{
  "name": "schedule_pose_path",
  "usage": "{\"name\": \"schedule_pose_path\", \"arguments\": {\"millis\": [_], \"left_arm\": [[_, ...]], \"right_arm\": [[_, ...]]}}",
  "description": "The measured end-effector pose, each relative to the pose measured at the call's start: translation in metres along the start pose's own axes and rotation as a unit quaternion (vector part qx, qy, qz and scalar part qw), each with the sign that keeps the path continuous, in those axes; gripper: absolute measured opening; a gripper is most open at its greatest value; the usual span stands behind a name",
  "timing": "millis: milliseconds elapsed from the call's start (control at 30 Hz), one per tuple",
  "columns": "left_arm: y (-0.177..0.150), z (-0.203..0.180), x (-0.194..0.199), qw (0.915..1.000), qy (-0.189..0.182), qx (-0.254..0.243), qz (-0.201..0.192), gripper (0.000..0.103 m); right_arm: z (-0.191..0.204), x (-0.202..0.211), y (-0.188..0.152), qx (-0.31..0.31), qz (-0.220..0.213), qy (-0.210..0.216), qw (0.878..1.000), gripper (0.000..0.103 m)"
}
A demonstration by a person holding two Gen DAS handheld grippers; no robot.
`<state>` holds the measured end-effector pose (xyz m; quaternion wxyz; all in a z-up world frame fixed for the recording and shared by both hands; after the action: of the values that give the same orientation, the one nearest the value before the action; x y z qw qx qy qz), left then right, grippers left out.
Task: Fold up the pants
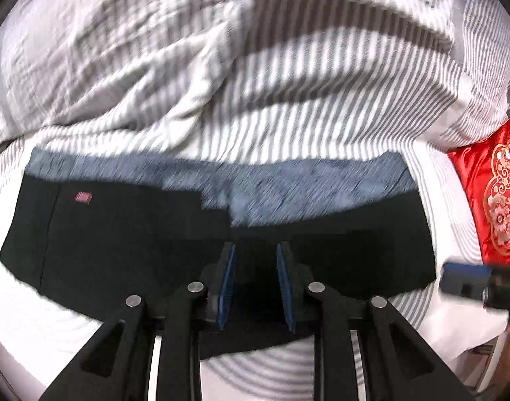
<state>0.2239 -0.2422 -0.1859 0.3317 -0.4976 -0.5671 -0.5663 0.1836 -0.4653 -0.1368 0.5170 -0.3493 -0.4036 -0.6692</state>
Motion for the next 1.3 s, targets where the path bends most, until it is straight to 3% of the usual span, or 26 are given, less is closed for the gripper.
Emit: {"name": "schedule_pose_path", "arguments": {"millis": [33, 67, 133, 300, 367, 467, 533, 567, 633, 700, 800, 867, 1067, 1300], "left_arm": [[0.005, -0.004, -0.005, 1.0000, 0.008, -0.002, 0.000, 0.053], [0.010, -0.007, -0.010, 0.9998, 0.017, -0.002, -0.002, 0.063], [0.017, -0.011, -0.023, 0.9995, 0.032, 0.002, -0.004, 0.063], [0.005, 0.003, -0.063, 0.9962, 0.071, 0.026, 0.043, 0.063], [-0.002, 0.006, -0.075, 0.9961, 0.068, 0.032, 0.045, 0.067], [-0.003, 0.008, -0.075, 0.9954, 0.087, 0.032, 0.025, 0.082], [-0.004, 0.013, -0.078, 0.9955, 0.077, 0.049, 0.028, 0.087], [-0.005, 0.019, -0.081, 0.9948, 0.067, 0.068, 0.034, 0.090], [-0.003, 0.026, -0.083, 0.9939, 0.049, 0.087, 0.047, 0.090], [-0.001, 0.029, -0.077, 0.9937, 0.053, 0.086, 0.050, 0.089], [-0.005, 0.027, -0.052, 0.9955, 0.047, 0.077, 0.028, 0.089], [-0.010, 0.027, -0.035, 0.9958, 0.038, 0.081, 0.018, 0.089], [-0.040, 0.049, 0.011, 0.9937, 0.033, 0.104, 0.023, 0.089], [-0.064, 0.079, 0.037, 0.9910, 0.054, 0.119, 0.029, 0.089]], "right_arm": [[-0.005, 0.002, 0.015, 0.007, -0.016, -0.025, 1.000, 0.066], [-0.008, 0.001, 0.023, 0.008, -0.020, -0.034, 0.999, 0.061], [-0.014, -0.011, 0.045, 0.011, -0.020, -0.048, 0.999, 0.046], [-0.014, -0.055, 0.061, 0.067, 0.007, -0.091, 0.994, 0.046], [-0.016, -0.076, 0.058, 0.083, 0.023, -0.118, 0.989, 0.049], [-0.010, -0.087, 0.056, 0.114, 0.016, -0.133, 0.984, 0.055], [0.000, -0.090, 0.051, 0.140, 0.021, -0.134, 0.981, 0.069], [0.004, -0.092, 0.049, 0.151, 0.023, -0.142, 0.978, 0.071], [0.012, -0.089, 0.047, 0.161, 0.023, -0.155, 0.974, 0.072], [0.020, -0.077, 0.047, 0.148, 0.013, -0.142, 0.979, 0.073], [0.027, -0.049, 0.039, 0.112, -0.007, -0.117, 0.987, 0.082], [0.032, -0.034, 0.026, 0.100, -0.012, -0.118, 0.988, 0.083], [0.038, -0.020, -0.022, 0.077, 0.006, -0.125, 0.989, 0.083], [0.051, -0.023, -0.062, 0.042, 0.020, -0.123, 0.991, 0.083]]}}
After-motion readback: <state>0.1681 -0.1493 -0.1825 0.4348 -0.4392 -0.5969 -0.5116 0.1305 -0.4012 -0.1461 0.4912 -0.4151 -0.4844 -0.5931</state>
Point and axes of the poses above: each gripper's, at about its wrist camera, not at the fingertips, and x roughly against the way its jaws point, z to its left, y to its top, the point moved 4 cm from there along -x, roughly the way its jaws point, and after that the axes turned 1 degree about -z, right-handed, at the moved point
